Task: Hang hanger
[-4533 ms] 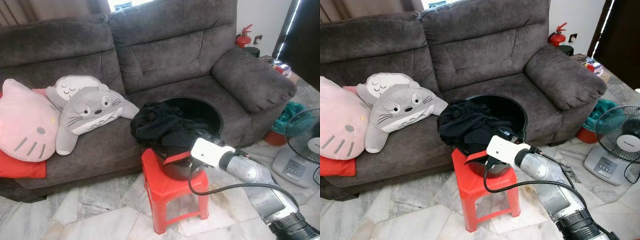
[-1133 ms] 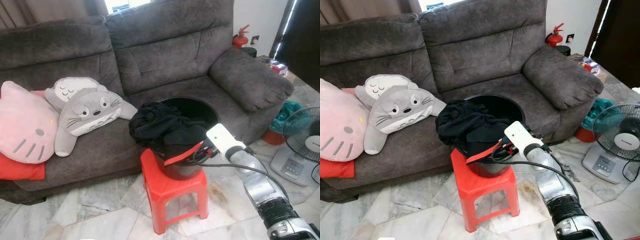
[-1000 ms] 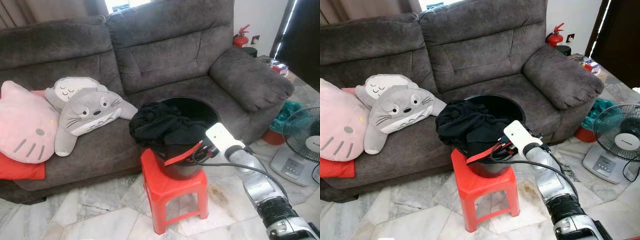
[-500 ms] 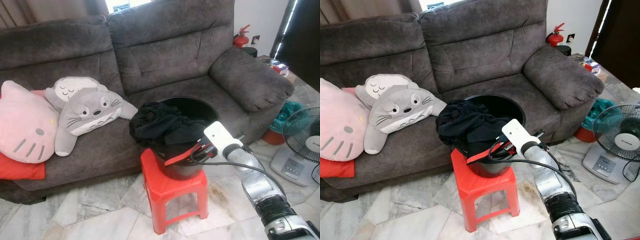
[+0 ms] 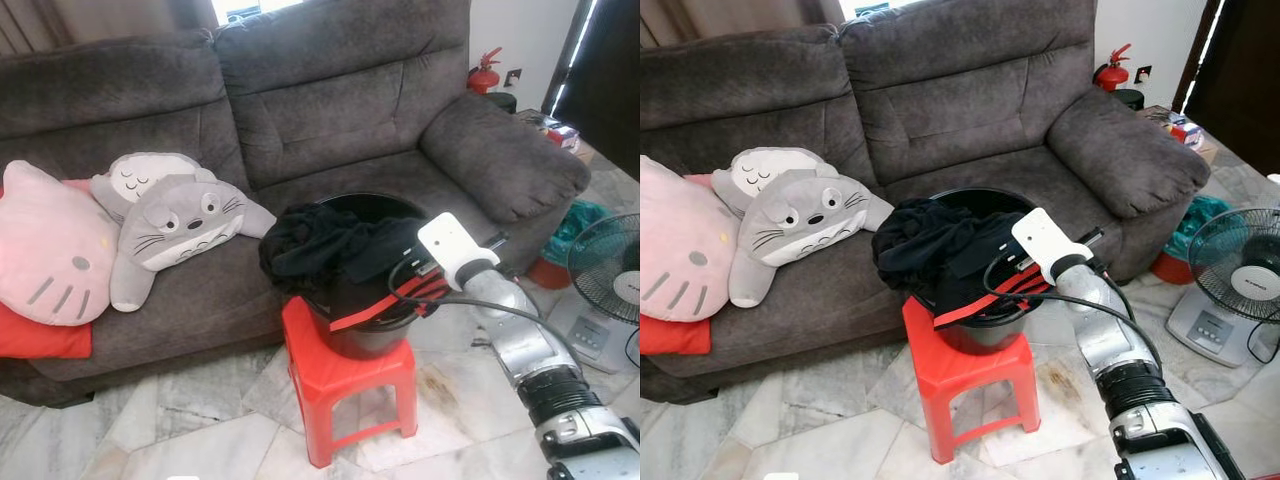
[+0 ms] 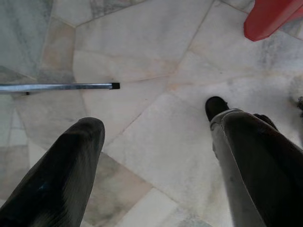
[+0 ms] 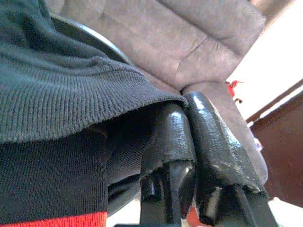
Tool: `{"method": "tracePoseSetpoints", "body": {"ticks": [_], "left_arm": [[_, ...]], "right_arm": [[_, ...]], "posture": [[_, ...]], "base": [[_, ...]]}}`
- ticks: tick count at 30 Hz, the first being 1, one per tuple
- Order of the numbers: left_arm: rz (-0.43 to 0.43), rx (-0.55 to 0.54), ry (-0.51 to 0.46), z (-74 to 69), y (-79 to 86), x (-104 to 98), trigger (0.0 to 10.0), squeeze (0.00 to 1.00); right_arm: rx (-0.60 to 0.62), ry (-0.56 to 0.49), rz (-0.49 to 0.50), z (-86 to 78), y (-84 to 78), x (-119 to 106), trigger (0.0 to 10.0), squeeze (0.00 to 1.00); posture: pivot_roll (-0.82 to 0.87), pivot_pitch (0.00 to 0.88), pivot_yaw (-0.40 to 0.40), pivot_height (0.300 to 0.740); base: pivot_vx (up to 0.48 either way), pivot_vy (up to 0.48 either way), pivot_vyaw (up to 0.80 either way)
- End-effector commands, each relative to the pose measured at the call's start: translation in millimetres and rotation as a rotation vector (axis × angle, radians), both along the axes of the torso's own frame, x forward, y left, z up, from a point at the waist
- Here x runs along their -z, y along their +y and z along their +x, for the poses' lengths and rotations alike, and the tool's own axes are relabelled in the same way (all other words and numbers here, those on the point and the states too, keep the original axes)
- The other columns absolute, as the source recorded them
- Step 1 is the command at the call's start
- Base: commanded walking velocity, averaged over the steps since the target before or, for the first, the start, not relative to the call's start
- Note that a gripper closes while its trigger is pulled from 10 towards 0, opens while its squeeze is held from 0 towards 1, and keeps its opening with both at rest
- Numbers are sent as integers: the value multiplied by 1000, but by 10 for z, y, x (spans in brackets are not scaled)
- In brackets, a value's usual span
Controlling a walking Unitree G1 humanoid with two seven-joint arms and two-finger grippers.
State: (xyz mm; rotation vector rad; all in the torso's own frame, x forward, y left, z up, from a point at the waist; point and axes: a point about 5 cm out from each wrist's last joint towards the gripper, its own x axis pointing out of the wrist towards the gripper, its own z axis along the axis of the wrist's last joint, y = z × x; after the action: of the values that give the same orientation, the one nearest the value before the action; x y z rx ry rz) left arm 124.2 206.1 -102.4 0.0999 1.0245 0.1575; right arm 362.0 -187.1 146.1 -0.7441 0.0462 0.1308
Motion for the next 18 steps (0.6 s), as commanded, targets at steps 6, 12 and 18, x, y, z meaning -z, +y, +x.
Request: {"method": "tracePoseSetpoints", "body": {"ticks": [6,12,18], "left_arm": [[28,-15,27,-72,183,-9,10000,0],[22,-12,30,-82,105,9,10000,0],[13,-7,17,24,-6,0,10000,0]], "right_arm": [[-233,-32,28,10,438,-226,0,0],[-387,-10,7,-65,633,-230,0,0],[-540,11,-29,-163,744,-237,0,0]], "posture": [[-258,0,137,740],[-257,0,135,740],[-256,0,130,740]], "base": [[0,0,0],[0,0,0],[0,0,0]]}}
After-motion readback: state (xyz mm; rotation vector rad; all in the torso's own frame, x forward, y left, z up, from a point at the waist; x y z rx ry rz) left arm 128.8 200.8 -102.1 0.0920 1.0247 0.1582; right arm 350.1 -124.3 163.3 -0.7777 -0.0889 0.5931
